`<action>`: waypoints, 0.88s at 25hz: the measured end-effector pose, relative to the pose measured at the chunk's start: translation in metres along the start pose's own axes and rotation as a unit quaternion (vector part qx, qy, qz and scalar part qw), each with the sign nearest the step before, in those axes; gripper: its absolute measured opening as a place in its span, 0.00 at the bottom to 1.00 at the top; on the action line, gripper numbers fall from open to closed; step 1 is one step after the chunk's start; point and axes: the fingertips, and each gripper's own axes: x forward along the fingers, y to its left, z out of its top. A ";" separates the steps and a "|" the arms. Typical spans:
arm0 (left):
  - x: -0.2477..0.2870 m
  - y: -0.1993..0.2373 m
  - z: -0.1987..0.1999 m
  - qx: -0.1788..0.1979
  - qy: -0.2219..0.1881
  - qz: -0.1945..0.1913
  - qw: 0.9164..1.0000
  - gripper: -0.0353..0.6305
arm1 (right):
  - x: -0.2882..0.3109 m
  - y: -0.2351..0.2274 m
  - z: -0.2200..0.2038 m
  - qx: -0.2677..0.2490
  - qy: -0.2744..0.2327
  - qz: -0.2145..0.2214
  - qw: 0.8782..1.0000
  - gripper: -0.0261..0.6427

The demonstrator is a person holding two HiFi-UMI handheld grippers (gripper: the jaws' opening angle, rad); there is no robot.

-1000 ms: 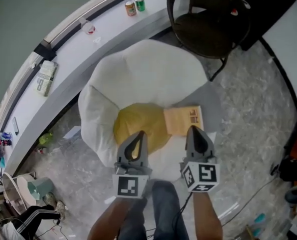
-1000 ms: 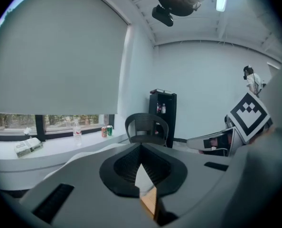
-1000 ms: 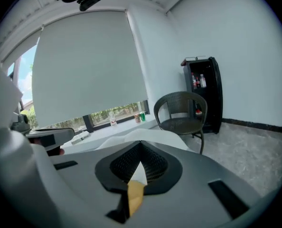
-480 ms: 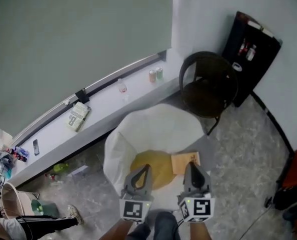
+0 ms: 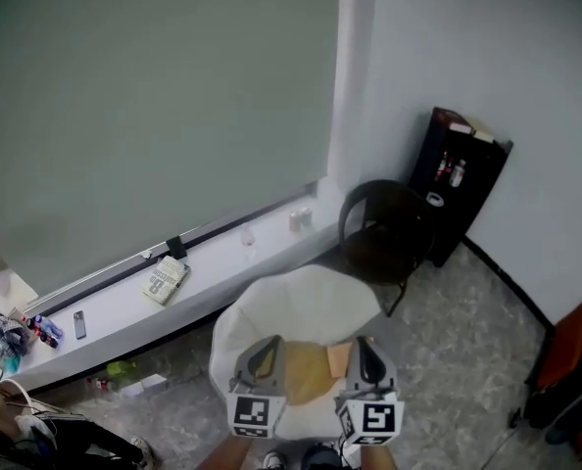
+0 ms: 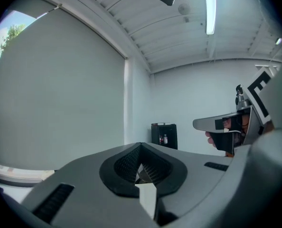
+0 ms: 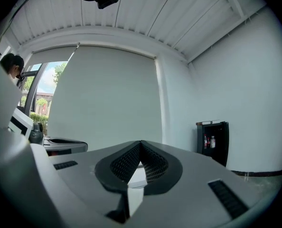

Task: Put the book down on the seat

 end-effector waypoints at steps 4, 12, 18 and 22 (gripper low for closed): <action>-0.014 0.007 0.029 0.015 -0.026 -0.004 1.000 0.06 | -0.014 0.009 0.032 0.001 -0.030 -0.014 0.999 0.05; -0.033 0.001 0.056 0.022 -0.053 -0.019 0.998 0.06 | -0.024 0.044 0.043 -0.016 -0.048 -0.014 0.999 0.05; -0.046 0.003 0.050 0.014 -0.054 -0.014 0.998 0.06 | -0.032 0.054 0.036 -0.016 -0.046 -0.008 0.999 0.05; -0.050 0.004 0.047 0.016 -0.058 -0.013 0.998 0.06 | -0.035 0.056 0.028 -0.015 -0.043 -0.008 0.999 0.05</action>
